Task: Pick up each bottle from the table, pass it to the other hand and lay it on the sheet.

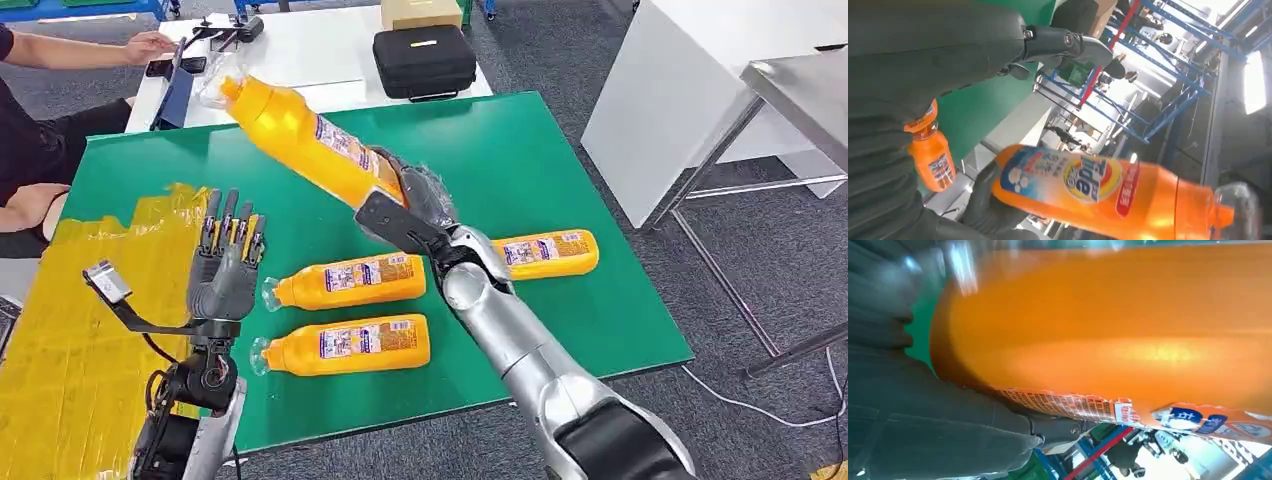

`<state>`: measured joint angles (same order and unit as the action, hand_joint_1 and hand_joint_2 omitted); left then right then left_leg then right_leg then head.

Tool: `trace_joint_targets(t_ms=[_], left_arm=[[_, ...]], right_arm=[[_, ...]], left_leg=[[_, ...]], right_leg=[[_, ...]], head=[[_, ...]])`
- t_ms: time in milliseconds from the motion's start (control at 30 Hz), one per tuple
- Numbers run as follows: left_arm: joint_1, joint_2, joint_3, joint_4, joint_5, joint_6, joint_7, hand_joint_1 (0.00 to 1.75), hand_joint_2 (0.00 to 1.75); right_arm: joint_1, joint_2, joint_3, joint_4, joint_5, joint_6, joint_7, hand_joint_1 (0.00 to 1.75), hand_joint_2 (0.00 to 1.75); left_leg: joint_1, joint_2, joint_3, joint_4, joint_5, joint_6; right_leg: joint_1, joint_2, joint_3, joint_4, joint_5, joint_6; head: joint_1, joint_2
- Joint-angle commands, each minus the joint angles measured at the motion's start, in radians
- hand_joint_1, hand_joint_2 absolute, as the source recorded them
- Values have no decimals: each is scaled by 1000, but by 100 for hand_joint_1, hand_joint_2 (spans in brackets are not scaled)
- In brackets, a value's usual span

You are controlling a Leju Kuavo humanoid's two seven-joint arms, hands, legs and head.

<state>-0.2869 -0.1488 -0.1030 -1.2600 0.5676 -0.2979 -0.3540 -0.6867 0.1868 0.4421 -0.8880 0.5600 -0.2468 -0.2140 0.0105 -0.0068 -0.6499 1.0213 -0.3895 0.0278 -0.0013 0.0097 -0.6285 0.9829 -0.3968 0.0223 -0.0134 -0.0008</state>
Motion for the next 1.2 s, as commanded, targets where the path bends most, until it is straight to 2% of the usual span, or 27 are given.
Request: trace_joint_targets(t_ms=[33,233,533,567,600,633,733,833,867,900,967,1000,1200], left_arm=[[-48,25,-23,81,2,-2,5,0,175],[-33,20,-21,59,2,4,10,0,175],[-34,20,-24,63,2,3,11,0,175],[-41,14,-26,63,3,10,12,0,175],[-41,14,-26,63,3,10,12,0,175],[-41,11,-25,56,2,17,13,0,175],[-40,11,-22,48,2,25,13,0,175],[-27,14,-5,35,1,44,4,0,175],[-23,16,1,32,2,47,1,0,175],[-18,16,7,31,3,50,0,0,175],[-11,19,16,32,3,53,-2,0,175],[-10,19,22,37,0,56,-8,0,175],[-22,17,40,57,-31,78,-20,0,175]], right_arm=[[-108,103,82,320,37,9,-8,175,175],[-121,159,153,400,77,79,24,175,175],[-128,162,195,401,82,102,42,175,175],[-122,162,349,385,86,226,105,175,175],[-122,162,349,385,86,226,105,175,175],[-113,162,439,371,39,230,137,175,175],[-107,162,597,348,-6,251,172,175,175],[-108,162,715,335,-11,272,192,175,175],[-104,162,733,328,-6,271,193,175,175],[-102,162,752,325,6,264,196,175,175],[-96,162,775,315,19,264,192,175,175],[-94,162,787,306,25,264,187,175,175],[-98,162,785,303,46,268,183,175,175]], left_leg=[[-1,3,6,0,-2,-2],[0,3,4,0,-2,-1],[0,2,3,0,-1,-1],[0,2,4,0,-1,-1],[-1,2,6,0,-2,-1],[0,1,4,0,-1,-1],[0,1,4,-1,-2,-1],[0,1,4,-1,-2,-2],[1,1,3,0,-1,-1],[0,0,8,-1,-3,-2],[1,2,2,-1,-1,-1],[1,0,4,-1,-1,-1],[1,-1,3,0,-1,-1]], right_leg=[[0,2,4,1,-2,-1],[0,1,3,1,-1,0],[0,1,2,1,-2,0],[0,0,3,1,-2,0],[-1,0,5,2,-3,0],[0,-1,3,1,-2,0],[0,0,3,0,-2,0],[0,-1,3,0,-3,-1],[1,-1,2,0,-2,-1],[0,-3,7,1,-5,-1],[1,0,1,0,-1,-1],[1,-2,3,0,-3,-1],[1,-4,2,0,-3,-1]], head=[[0,0],[0,0],[0,0],[0,0],[0,0],[0,0],[0,0],[0,0],[0,0],[0,0],[0,0],[0,0],[0,0]])
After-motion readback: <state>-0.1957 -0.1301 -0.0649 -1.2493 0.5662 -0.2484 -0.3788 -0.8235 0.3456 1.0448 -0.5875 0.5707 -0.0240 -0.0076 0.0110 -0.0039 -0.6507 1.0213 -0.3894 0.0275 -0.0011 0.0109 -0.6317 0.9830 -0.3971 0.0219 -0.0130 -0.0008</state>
